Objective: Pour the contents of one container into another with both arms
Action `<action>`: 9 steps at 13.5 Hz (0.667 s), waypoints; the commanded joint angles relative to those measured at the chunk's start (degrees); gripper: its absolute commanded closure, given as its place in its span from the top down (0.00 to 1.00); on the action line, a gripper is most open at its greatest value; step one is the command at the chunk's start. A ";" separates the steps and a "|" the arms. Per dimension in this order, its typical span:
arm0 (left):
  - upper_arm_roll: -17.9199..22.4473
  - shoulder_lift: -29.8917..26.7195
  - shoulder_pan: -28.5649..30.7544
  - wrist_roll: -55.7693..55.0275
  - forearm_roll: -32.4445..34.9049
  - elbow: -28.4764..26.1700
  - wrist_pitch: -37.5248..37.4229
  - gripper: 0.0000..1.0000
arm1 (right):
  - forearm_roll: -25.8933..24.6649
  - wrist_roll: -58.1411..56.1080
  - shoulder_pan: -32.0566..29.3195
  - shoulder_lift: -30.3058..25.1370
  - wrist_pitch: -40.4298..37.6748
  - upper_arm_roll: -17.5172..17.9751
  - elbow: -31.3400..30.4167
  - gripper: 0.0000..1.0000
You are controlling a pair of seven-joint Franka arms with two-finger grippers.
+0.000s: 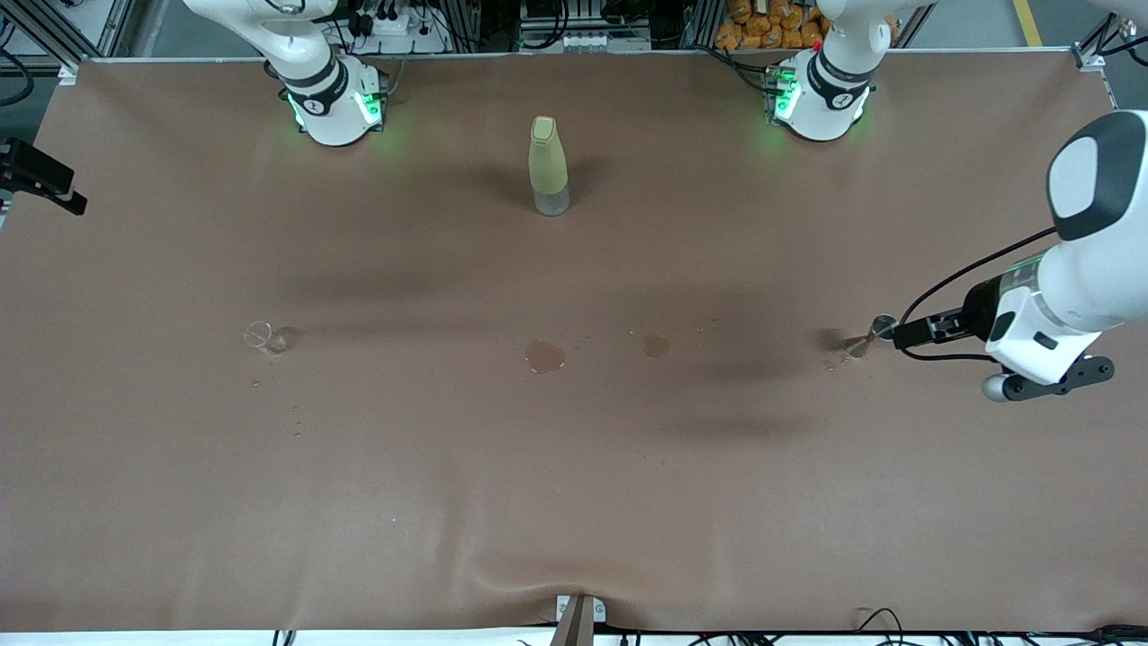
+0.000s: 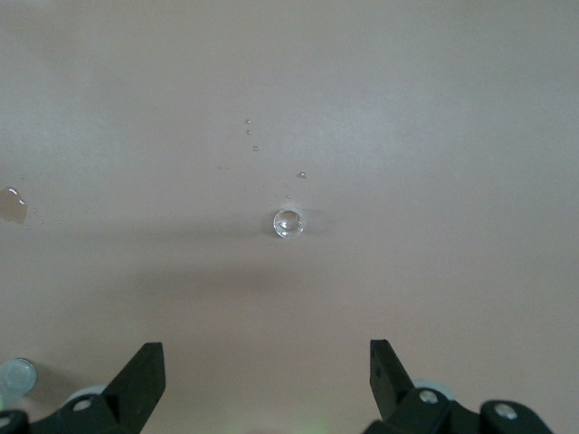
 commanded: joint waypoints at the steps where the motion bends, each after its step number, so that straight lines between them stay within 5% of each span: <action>1: 1.23 -1.63 -1.33 -1.32 0.77 -1.21 1.67 1.00 | 0.70 -0.10 0.65 -1.35 0.40 -0.37 -0.98 1.00; 5: 16.06 -2.51 -14.42 -0.09 0.69 -1.03 1.58 1.00 | 1.14 -0.01 0.47 -0.82 0.05 -0.55 0.16 1.00; 9: 18.80 -2.25 -16.10 2.99 -4.20 -1.12 1.67 1.00 | 0.62 -0.19 0.38 -0.73 0.22 -0.55 0.25 1.00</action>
